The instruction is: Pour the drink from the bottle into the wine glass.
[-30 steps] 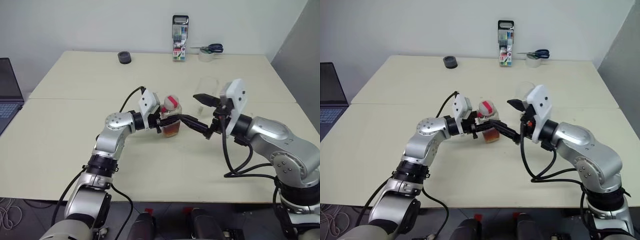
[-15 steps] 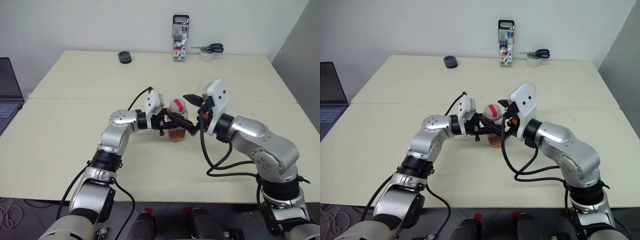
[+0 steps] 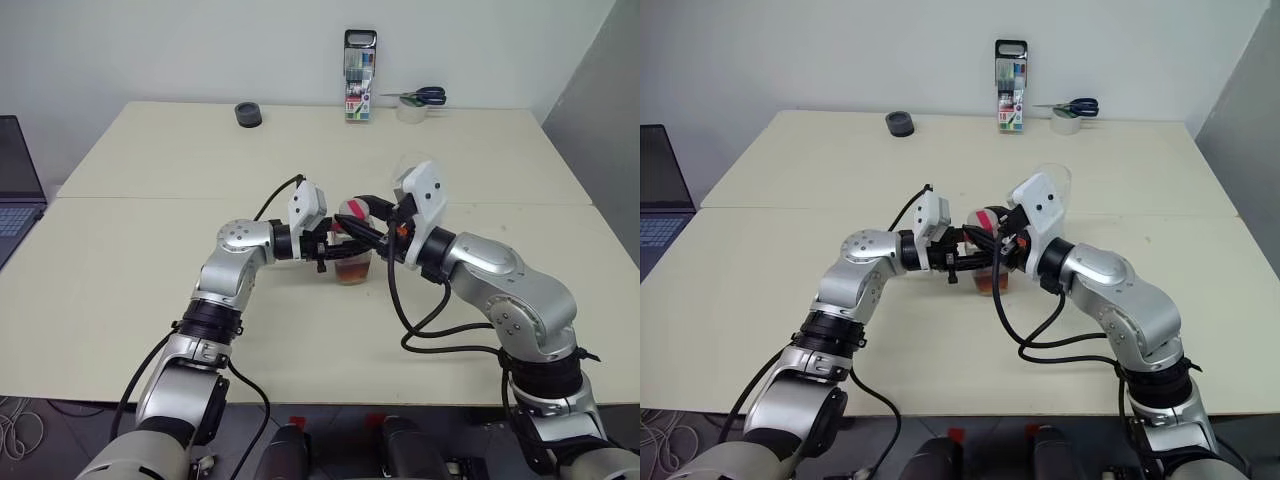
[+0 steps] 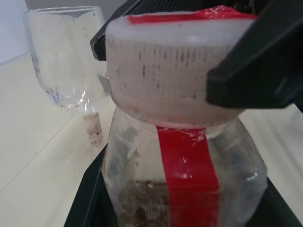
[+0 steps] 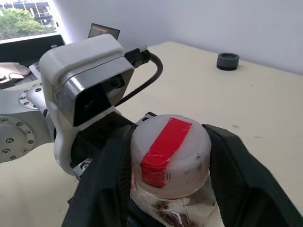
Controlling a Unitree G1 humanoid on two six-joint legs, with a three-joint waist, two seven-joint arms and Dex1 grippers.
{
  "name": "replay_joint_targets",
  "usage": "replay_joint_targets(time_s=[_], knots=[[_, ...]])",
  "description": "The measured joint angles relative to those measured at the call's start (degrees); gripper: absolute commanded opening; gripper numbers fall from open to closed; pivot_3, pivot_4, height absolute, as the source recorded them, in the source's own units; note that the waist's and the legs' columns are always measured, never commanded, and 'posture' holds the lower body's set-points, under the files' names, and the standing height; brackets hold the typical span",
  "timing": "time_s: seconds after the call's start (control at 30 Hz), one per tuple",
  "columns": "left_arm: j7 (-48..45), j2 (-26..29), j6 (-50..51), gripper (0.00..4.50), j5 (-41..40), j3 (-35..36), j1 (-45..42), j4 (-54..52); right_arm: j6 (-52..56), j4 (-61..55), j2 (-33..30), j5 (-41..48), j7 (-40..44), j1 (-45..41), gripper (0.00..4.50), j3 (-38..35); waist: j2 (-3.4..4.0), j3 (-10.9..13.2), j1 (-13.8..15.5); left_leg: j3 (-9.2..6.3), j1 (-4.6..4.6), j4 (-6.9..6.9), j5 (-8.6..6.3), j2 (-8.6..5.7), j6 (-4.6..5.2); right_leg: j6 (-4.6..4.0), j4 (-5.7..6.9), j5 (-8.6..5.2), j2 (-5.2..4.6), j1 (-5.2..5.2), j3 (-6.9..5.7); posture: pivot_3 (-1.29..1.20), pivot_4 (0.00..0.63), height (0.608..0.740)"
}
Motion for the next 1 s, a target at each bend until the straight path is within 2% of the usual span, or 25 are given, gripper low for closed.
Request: replay_joint_targets(time_s=[0.13, 0.23, 0.3, 0.43, 0.47, 0.67, 0.77, 0.83, 1.0], knots=[[-1.3, 0.2, 0.5, 1.76, -0.2, -0.2, 0.6, -1.2, -4.8, 4.1, -5.1, -0.3, 10.3, -2.1, 1.90, 1.1, 0.02, 0.0, 0.0, 0.01, 0.01, 0.00, 0.00, 0.00, 0.01, 0.00, -0.01, 0.00, 0.00, 0.00, -0.01, 0.00, 0.150, 0.740], [-3.0, 1.2, 0.5, 1.76, -0.2, -0.7, 0.7, -1.9, -11.2, 14.1, -10.6, -1.1, 25.5, -8.9, 1.90, 4.1, 0.08, 0.1, -0.5, 0.05, 0.06, 0.00, 0.00, 0.01, 0.02, 0.00, -0.01, 0.00, 0.03, 0.02, 0.00, 0.00, 0.150, 0.740], [-3.6, 1.2, 0.5, 1.76, -0.3, -0.7, 0.6, -1.9, -13.7, 20.1, -11.8, -1.5, 32.7, -13.0, 1.90, 5.4, 0.08, 0.1, -0.7, 0.01, 0.06, -0.02, 0.00, 0.06, 0.02, 0.00, -0.02, 0.00, 0.09, 0.02, -0.01, 0.00, 0.150, 0.740], [-3.7, 1.6, 0.7, 1.76, -0.2, -0.6, 0.2, -1.2, -16.2, 26.8, -10.9, -2.0, 37.8, -16.0, 1.90, 6.1, 0.09, 0.1, -0.9, -0.03, 0.02, -0.03, 0.01, 0.04, 0.00, -0.01, 0.00, 0.00, 0.05, -0.01, -0.01, 0.00, 0.150, 0.740], [-3.7, 1.6, 0.7, 1.76, -0.2, -0.6, 0.1, -1.0, -16.2, 27.1, -10.7, -2.0, 37.9, -16.1, 2.25, 6.0, 0.09, 0.1, -0.8, -0.03, -0.01, -0.03, 0.01, 0.02, -0.01, -0.01, -0.01, 0.00, 0.02, -0.02, -0.01, 0.00, 0.150, 0.740], [-2.5, 0.3, 2.1, 1.76, -0.5, -0.1, -1.7, 0.1, -15.7, 20.8, -9.8, -3.3, 29.1, -11.3, 4.27, 0.8, 0.09, 0.1, -0.3, -0.11, -0.15, 0.06, 0.03, -0.08, -0.05, -0.01, -0.02, 0.00, -0.11, -0.06, -0.05, 0.00, 0.150, 0.740], [-2.3, 0.1, 2.5, 1.76, -0.6, 0.1, -2.2, 1.2, -10.8, 11.2, -10.1, -3.0, 22.0, -6.5, 4.31, -3.4, 0.09, 0.1, -0.2, -0.08, -0.17, 0.05, 0.09, -0.07, -0.15, -0.01, -0.01, 0.00, -0.13, -0.09, -0.04, 0.00, 0.150, 0.740], [-2.3, 0.0, 2.6, 1.76, -0.6, 0.2, -2.8, 2.5, -7.3, 4.2, -7.0, -3.3, 14.2, -2.5, 4.31, -5.8, 0.08, 0.0, -0.2, -0.11, -0.15, 0.02, 0.09, -0.05, -0.15, -0.01, 0.00, 0.00, -0.10, -0.09, -0.04, 0.00, 0.150, 0.740], [-2.4, -0.6, 2.1, 1.76, -0.6, 0.4, -4.8, 5.0, -2.4, -4.7, 1.4, -7.9, -1.1, 2.6, 4.31, -2.8, 0.11, 0.1, -0.7, -0.03, -0.13, 0.06, 0.09, -0.03, -0.14, -0.01, 0.22, 0.00, -0.03, -0.19, 0.04, 0.00, 0.150, 0.740]])
